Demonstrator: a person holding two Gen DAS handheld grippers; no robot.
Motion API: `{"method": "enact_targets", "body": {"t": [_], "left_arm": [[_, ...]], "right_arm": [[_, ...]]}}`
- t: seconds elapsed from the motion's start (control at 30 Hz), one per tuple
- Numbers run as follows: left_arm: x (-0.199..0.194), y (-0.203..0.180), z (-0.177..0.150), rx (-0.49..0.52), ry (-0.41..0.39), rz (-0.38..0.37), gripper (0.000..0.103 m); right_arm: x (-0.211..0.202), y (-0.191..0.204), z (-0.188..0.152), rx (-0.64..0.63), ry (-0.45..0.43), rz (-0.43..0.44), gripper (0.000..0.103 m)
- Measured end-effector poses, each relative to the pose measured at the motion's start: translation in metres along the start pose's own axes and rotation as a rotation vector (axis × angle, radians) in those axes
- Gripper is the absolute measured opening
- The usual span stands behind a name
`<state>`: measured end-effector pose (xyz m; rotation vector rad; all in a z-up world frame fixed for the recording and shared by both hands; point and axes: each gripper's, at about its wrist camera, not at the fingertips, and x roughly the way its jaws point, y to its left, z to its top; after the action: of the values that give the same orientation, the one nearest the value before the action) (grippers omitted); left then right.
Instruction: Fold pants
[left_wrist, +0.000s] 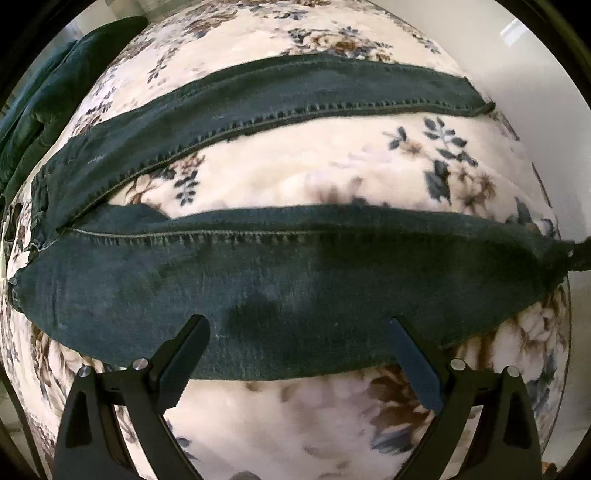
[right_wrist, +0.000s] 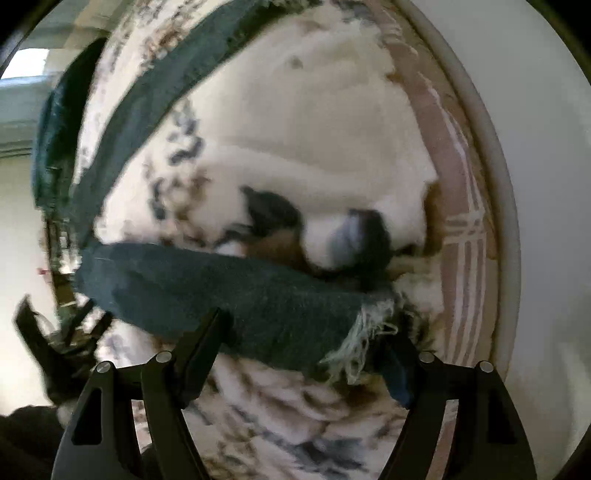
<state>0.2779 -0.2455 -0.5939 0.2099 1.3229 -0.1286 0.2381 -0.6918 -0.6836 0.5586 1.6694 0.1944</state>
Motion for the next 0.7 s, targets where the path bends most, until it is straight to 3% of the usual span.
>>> {"method": "enact_targets", "body": {"t": [0.1,0.13,0.17,0.23,0.3,0.37,0.4,0.43,0.53,0.7], "left_arm": [[0.0,0.005,-0.004,-0.013,0.008,0.008,0.099],[-0.001,0.007,-0.005,-0.019,0.007,0.008,0.099],[-0.001,0.009,-0.005,-0.024,0.006,0.009,0.099],[-0.002,0.014,-0.007,-0.038,0.007,0.009,0.099],[-0.001,0.017,-0.009,-0.058,0.019,0.005,0.099],[0.001,0.017,-0.008,-0.064,0.028,0.004,0.099],[0.001,0.016,-0.008,-0.063,0.027,0.002,0.099],[0.0,0.016,-0.008,-0.061,0.023,0.002,0.099],[-0.001,0.013,-0.007,-0.051,0.017,0.006,0.099],[-0.001,0.007,-0.009,-0.033,0.016,0.001,0.099]], "right_arm": [[0.007,0.007,-0.007,-0.044,0.006,-0.097,0.033],[-0.003,0.008,-0.009,-0.023,-0.036,-0.073,0.018],[-0.022,0.005,-0.012,0.046,-0.107,0.0,0.014],[-0.06,-0.013,-0.022,0.182,-0.252,0.153,0.014],[-0.068,-0.033,-0.028,0.275,-0.254,0.194,0.015],[-0.054,-0.041,-0.028,0.298,-0.172,0.078,0.028],[-0.044,-0.041,-0.026,0.281,-0.121,0.085,0.032],[-0.036,-0.038,-0.025,0.257,-0.087,0.114,0.043],[-0.027,-0.023,-0.022,0.145,-0.071,0.109,0.069],[-0.006,-0.029,-0.01,0.115,-0.032,-0.054,0.068]]}}
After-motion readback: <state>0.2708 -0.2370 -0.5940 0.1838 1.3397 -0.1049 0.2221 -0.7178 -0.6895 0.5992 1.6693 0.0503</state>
